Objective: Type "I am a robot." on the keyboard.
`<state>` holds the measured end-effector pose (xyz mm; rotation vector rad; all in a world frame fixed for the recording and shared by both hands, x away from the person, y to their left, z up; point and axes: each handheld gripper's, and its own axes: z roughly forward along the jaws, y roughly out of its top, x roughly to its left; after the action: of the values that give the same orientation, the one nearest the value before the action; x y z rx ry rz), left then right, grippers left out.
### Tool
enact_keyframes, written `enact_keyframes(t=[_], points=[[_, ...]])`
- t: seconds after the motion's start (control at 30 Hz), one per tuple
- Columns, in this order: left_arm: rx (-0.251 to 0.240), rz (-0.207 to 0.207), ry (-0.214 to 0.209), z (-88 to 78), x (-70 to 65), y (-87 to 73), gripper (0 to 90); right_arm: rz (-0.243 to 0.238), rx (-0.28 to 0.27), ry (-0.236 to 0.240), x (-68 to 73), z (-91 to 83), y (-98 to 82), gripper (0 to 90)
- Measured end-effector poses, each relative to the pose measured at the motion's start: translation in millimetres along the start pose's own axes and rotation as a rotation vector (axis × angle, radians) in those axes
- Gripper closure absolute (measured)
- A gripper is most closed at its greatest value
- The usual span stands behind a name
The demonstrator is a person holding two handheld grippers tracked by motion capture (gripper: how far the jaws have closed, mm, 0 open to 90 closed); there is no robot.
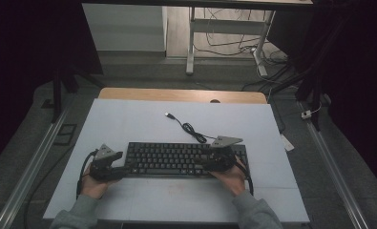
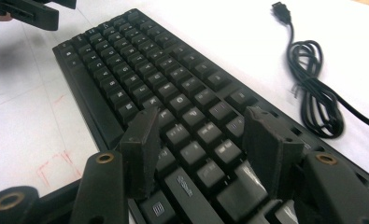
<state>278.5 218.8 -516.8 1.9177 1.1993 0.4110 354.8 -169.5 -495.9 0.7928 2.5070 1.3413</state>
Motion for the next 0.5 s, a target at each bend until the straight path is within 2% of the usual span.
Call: enact_keyframes(t=[0.23,0.5], points=[[0.0,0.057,-0.038,-4.8,-5.9,7.3,30.4,0.003,-0.02,-0.014,-0.8,-7.1,-3.8,46.4],[0.0,0.092,-0.084,-9.3,-11.9,24.2,33.1,0.007,-0.037,-0.009,-0.8,-14.7,-10.2,46.5]])
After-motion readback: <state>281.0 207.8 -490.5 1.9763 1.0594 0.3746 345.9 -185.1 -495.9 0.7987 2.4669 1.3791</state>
